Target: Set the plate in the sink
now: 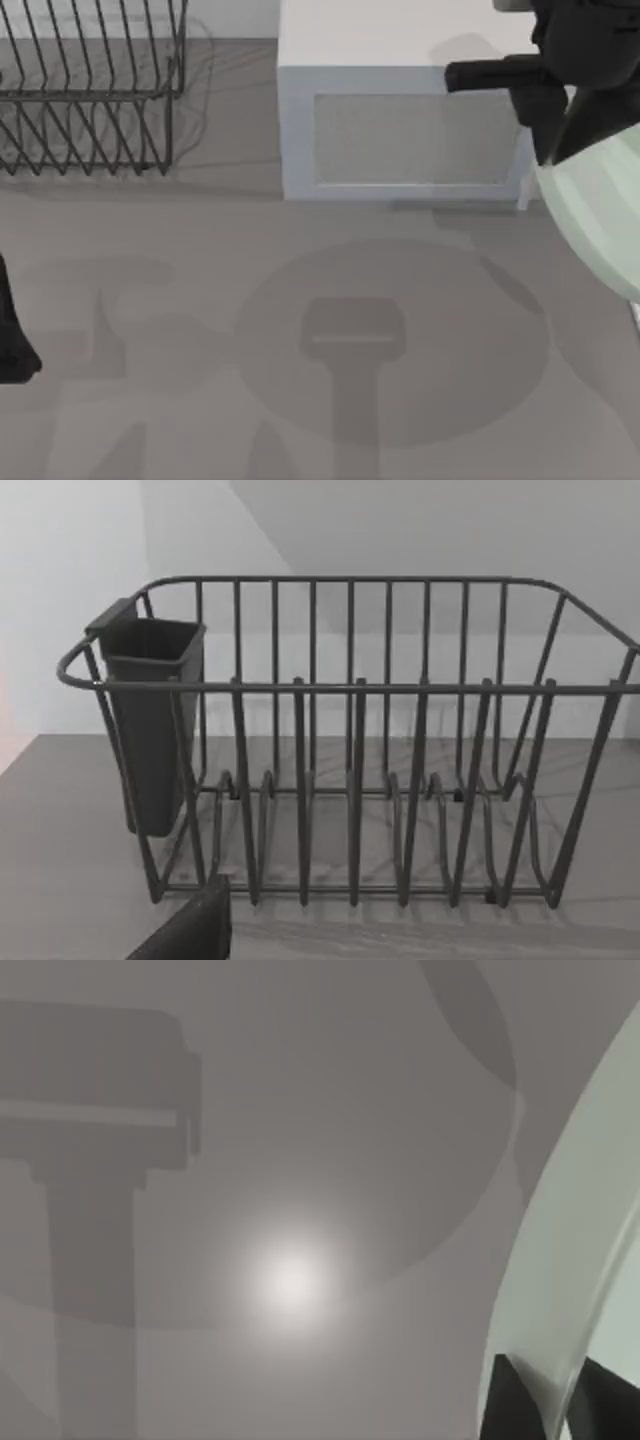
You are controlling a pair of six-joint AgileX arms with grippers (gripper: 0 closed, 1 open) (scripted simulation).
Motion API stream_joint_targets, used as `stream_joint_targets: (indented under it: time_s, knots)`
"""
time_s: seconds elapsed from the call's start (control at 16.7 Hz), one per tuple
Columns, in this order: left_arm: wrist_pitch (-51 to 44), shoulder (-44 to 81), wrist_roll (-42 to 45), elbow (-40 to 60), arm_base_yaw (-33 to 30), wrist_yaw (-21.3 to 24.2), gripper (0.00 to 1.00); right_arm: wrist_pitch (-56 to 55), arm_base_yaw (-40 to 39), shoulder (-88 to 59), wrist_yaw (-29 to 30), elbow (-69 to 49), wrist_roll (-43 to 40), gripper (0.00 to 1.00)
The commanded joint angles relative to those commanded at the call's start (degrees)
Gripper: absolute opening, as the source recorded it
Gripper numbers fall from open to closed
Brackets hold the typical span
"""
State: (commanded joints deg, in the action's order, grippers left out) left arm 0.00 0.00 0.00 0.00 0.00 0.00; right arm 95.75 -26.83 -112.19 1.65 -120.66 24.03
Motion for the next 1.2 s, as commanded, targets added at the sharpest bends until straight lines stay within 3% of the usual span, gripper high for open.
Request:
stream_joint_targets:
  time_s: [0.72,0.96,1.2]
  knots:
    - [0.0,0.0,0.0,0.0,0.0,0.0,1.0,4.3,4.4,0.6,-0.1,-9.2,0.3,0.0]
    - [0.0,0.0,0.0,0.0,0.0,0.0,1.0,5.3,10.5,-7.2,1.7,-22.0,-5.2,0.0]
    - [0.0,0.0,0.0,0.0,0.0,0.0,1.0,5.5,22.1,-23.6,2.6,-38.0,-14.2,0.0]
